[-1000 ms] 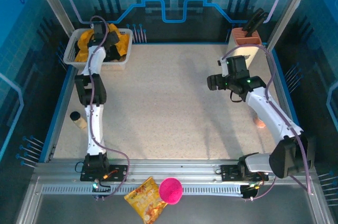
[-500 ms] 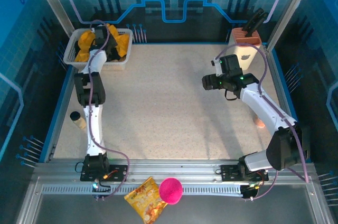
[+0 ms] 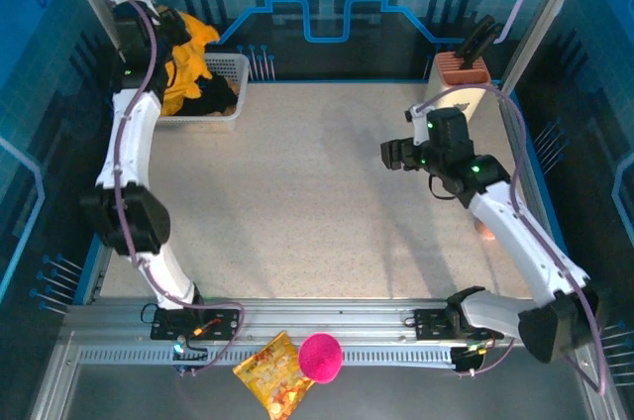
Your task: Fold and stack the t-shirts
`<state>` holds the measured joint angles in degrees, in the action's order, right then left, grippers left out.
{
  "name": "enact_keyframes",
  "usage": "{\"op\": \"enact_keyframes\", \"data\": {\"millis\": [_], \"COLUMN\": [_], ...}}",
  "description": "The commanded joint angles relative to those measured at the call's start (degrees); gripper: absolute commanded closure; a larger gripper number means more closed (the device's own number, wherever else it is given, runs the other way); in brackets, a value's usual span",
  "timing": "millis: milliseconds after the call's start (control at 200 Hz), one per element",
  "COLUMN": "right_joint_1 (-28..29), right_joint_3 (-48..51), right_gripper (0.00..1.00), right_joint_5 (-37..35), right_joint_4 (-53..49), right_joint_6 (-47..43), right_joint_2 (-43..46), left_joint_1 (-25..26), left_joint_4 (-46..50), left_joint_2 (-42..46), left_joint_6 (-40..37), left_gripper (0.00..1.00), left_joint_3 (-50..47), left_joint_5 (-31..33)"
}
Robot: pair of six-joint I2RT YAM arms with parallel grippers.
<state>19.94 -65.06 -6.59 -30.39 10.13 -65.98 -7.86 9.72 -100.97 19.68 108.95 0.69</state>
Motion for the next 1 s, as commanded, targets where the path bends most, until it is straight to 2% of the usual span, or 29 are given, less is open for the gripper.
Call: {"op": "enact_keyframes", "data": {"millis": [0,255,531,776,996], "right_joint_1": [0.5,-0.2,-0.8,-1.1,-1.5], "right_joint_3": [1.2,2.4,3.1,3.1,2.1], "right_gripper": [0.14,0.11,0.10,0.10,0.10], "right_joint_5": [0.0,-0.4,-0.5,-0.3,0.0], "right_joint_4": [-2.6,-6.7,-8.4,-8.5,-8.6], "right_joint_6": [0.3,-1.2,-2.3,-2.4,-2.5], "right_joint_2": [4.9,12.7,15.7,14.7,12.9], "left_joint_1": [2.6,11.4,21.9,33.1,43.3], "left_joint_4": [2.3,10.3,16.5,11.3,2.9], "left_joint_2": [6.5,18.2,23.1,23.6,16.2], "left_joint_6": [1.2,-0.2,0.1,4.4,9.8], "left_gripper": [1.00,1.00,1.00,1.00,1.00], "left_joint_3": [-4.1,-9.1,-13.8,-27.0,-35.8], "left_joint_5": [-5.7,-8.1,-9.6,-10.3,-10.9]}}
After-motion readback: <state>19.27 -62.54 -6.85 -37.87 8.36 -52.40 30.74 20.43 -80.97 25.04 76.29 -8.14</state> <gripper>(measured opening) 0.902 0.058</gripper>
